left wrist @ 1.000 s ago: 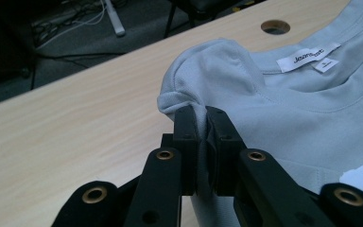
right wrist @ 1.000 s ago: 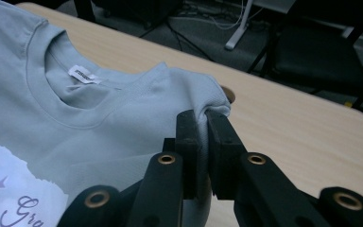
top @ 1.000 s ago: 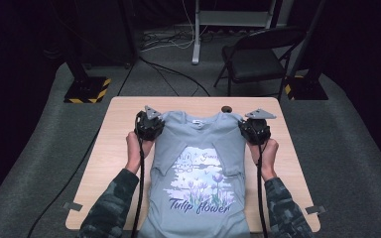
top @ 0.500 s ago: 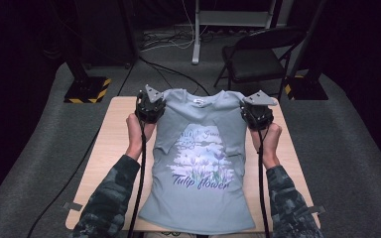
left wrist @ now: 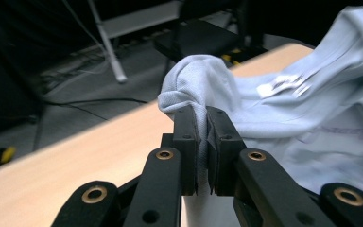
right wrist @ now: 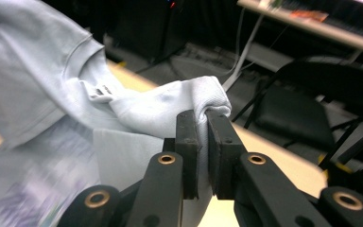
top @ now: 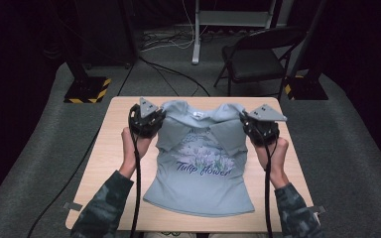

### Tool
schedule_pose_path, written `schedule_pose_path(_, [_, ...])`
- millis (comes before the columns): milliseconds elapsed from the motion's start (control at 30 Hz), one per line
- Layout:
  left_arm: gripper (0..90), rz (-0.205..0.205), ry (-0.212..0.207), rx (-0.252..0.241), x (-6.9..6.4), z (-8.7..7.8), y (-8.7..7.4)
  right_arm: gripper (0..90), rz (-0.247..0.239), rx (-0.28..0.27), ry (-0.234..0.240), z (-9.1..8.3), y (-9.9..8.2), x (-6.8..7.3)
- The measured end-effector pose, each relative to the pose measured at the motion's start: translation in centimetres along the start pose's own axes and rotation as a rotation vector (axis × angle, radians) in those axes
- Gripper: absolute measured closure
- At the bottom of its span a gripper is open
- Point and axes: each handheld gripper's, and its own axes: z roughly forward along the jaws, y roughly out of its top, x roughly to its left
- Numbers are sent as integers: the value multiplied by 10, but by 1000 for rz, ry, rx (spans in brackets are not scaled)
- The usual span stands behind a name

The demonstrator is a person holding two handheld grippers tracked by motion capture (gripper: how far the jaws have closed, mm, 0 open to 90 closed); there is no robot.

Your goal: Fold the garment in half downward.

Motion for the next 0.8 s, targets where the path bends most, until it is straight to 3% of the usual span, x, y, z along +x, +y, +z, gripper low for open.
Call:
schedule_pose_path(33, [835,0,0,0,0,0,0,842,0,0,0,0,0,0])
schedule_pose_path(100, [835,5,-37,22,-13,-10,-22,842,-2,49,38,-11,-18,13])
schedule_pose_path(133, [835,5,-37,22,-13,-10,-22,842,-2,49,38,-11,-18,13])
schedule_pose_path(167, [835,7,-62,42,-21,-14,-38,843,8,86,76,-16,-33,21])
schedule_pose_path(233, [835,14,-68,54,-24,-15,-45,843,4,111,78,-18,-41,25])
schedule_pose_path(267, [835,10,-92,80,-30,-18,-61,842,13,151,106,-21,-58,33])
schedule_pose_path(333, [835,8,-99,94,-33,-19,-68,843,13,190,121,-24,-75,40])
schedule_pose_path(367, [835,4,-111,108,-36,-20,-75,843,13,190,121,-24,-75,40])
schedule_pose_path(400, [834,-6,-127,134,-40,-23,-90,842,26,228,138,-26,-92,45])
schedule_pose_path(467, [834,-16,-137,168,-43,-24,-105,841,34,276,154,-26,-108,49])
schedule_pose_path(600, [833,-43,-142,234,-43,-27,-134,840,54,346,173,-26,-136,54])
schedule_pose_path(633, [832,-43,-142,234,-43,-27,-134,839,69,361,184,-26,-142,53])
schedule_pose_path(667, [831,-60,-142,266,-41,-28,-147,839,76,377,188,-25,-147,54])
schedule_pose_path(800, [827,-78,-154,318,-36,-29,-166,837,98,428,203,-21,-164,53])
